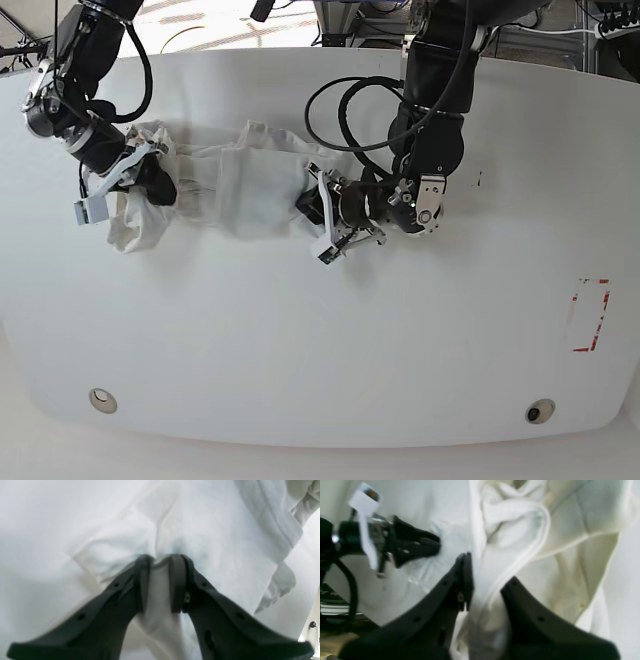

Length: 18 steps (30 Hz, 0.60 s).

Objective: Fold the T-shirt properly
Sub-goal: 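Fold the strip with both grippers, moving them toward each other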

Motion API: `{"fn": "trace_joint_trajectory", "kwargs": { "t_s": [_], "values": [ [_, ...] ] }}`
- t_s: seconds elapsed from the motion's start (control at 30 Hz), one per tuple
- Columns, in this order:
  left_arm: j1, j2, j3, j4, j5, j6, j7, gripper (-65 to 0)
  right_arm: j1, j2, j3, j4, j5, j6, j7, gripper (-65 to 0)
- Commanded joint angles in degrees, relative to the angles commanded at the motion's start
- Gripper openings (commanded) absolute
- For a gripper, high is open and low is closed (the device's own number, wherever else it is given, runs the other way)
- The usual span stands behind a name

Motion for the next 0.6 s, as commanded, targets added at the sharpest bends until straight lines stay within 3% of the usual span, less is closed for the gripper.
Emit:
{"fn": "trace_joint_trajectory", "kwargs": {
  "t_s": [0.1,0.2,0.37,0.6],
  "values": [
    [0.0,0.0,1.6,0.0,-0.1,0.0,-0.1,-52.4,0.4,-2.4,-2.5,0.1,-0.1,1.93,0.0,-65.0],
    [-0.1,0.0,1.8,0.2,-0.1,0.0,-0.1,-52.4,2.4,-4.2,-5.2,-1.2,-1.0,1.93,0.1,-65.0],
    [-0.2,0.0,1.6,0.0,-0.1,0.0,-0.2,-52.4,4.6,-8.3,-8.5,-1.8,-8.4,2.37,0.1,-65.0],
    [-0.3,0.0,1.6,0.1,-0.1,0.0,-0.9,-52.4,6.3,-10.5,-14.8,-1.8,-16.0,2.37,0.1,-63.9]
  ]
}}
